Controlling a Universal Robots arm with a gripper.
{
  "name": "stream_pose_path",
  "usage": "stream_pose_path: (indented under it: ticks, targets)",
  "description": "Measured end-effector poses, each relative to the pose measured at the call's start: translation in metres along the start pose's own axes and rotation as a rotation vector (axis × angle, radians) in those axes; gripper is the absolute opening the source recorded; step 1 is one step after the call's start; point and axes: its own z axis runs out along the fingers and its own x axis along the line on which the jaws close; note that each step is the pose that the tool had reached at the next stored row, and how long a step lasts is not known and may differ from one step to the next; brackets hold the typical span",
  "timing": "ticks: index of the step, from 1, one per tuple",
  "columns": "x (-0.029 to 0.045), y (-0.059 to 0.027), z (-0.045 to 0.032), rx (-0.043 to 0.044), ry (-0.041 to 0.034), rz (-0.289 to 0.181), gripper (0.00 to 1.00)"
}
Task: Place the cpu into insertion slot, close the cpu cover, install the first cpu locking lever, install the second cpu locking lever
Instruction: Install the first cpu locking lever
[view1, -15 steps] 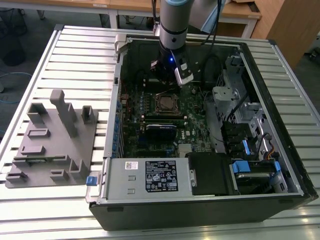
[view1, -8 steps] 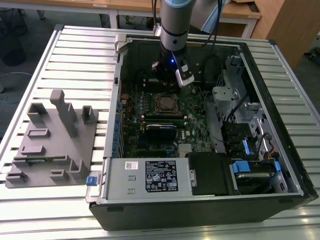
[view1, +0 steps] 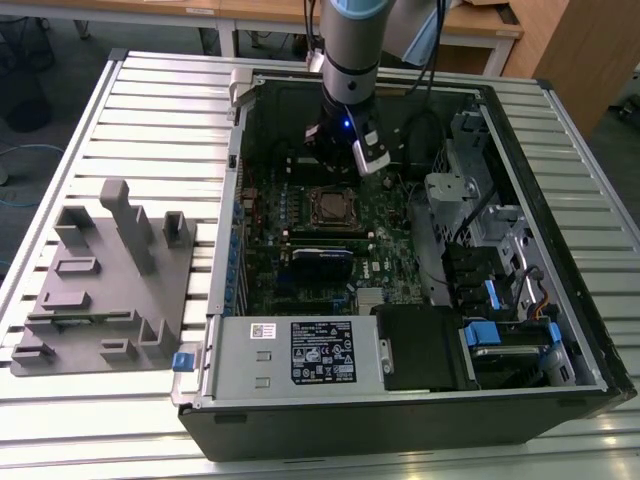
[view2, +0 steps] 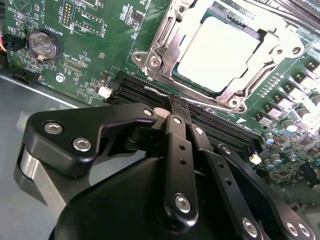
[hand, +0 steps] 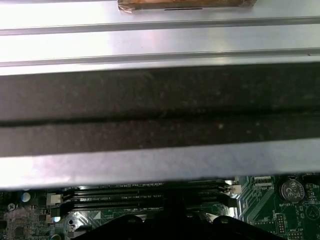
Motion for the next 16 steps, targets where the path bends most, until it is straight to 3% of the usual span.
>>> stream_pose_path:
  ticks: [16]
  targets:
    - [-0.0054,0.0001,0.002,0.0,-0.0006,0.003,0.1]
